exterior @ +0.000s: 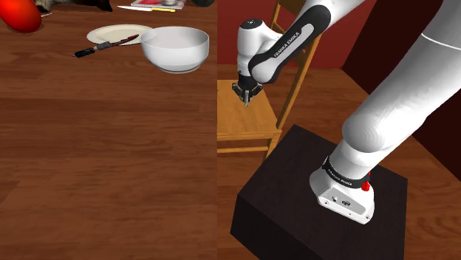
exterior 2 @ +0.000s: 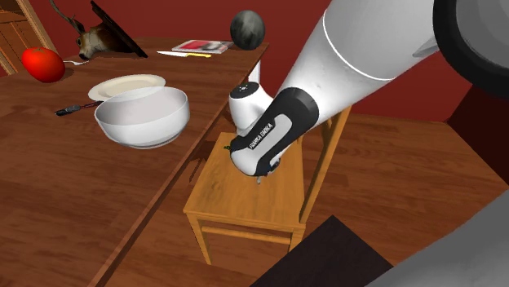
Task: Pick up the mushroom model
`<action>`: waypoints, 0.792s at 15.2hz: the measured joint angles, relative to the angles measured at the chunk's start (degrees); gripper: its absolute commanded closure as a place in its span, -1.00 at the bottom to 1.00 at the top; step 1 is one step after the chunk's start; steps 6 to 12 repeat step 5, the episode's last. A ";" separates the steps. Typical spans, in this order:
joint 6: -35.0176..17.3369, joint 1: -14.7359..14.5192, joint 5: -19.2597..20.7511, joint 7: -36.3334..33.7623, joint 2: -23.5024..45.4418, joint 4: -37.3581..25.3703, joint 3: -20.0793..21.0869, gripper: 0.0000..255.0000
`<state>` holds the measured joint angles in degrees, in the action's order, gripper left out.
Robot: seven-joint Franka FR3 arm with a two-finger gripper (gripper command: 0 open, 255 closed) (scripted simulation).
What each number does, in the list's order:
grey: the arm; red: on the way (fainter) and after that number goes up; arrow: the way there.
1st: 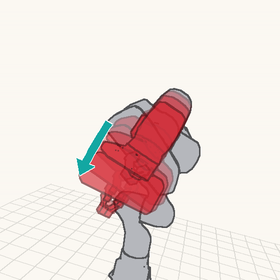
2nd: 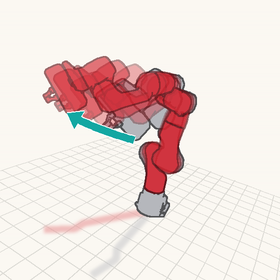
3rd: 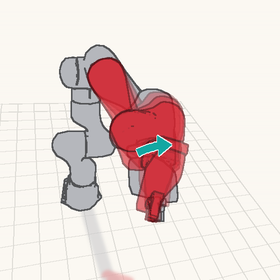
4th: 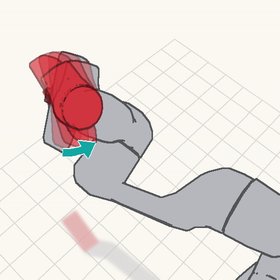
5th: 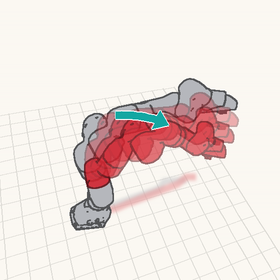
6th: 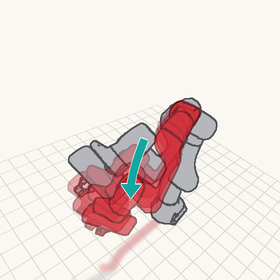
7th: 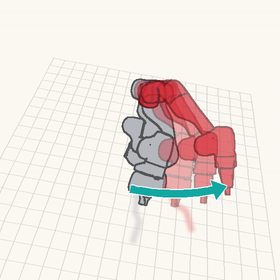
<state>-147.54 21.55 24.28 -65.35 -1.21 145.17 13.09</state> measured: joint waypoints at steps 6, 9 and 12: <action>3.23 -0.42 -3.29 3.00 -3.18 -0.53 0.05 1.00; 3.23 -0.42 -3.29 3.00 -3.18 -0.53 0.05 1.00; 3.23 -0.42 -3.29 3.00 -3.18 -0.53 0.05 1.00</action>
